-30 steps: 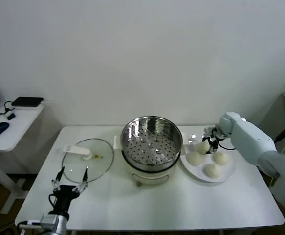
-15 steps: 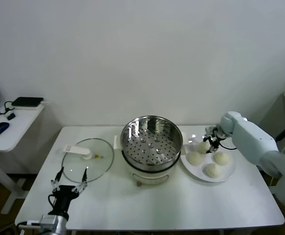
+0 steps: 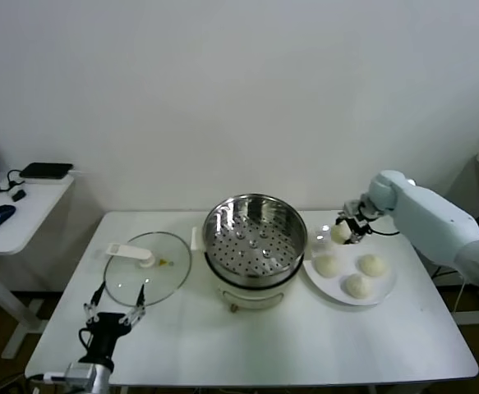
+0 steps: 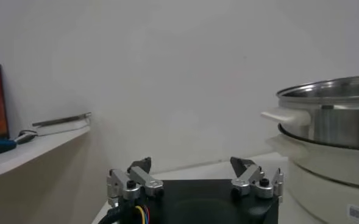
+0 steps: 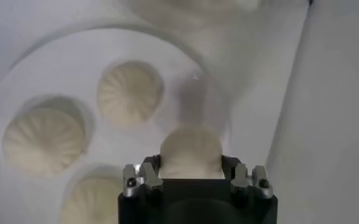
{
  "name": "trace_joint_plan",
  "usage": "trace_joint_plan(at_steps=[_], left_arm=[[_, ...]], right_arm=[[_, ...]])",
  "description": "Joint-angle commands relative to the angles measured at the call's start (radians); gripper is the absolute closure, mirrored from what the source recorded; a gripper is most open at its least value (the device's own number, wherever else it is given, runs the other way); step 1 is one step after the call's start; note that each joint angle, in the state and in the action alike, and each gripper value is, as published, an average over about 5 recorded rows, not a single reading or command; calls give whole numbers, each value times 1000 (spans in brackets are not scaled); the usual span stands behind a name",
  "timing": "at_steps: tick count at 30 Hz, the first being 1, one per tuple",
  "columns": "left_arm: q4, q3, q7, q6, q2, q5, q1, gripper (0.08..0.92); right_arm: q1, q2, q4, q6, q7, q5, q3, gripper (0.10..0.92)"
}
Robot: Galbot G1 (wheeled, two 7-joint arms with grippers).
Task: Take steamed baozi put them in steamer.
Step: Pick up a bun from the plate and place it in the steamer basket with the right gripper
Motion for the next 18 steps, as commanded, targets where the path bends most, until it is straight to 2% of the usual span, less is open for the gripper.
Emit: trace_joint_plan(at_steps=[1,10,18], left_arm=[[-2,1,3,-2,-1,6,4,177],[2,-4,11,-12,-1,4,16,177],[-27,6,10,1,-8,4,8,177]], right_arm=[[163,-50,181,50,-4,15,-114,364],[419,-36,241,209,-16,44,-229,364],[556,80,291,254,-16,124,-289,356]])
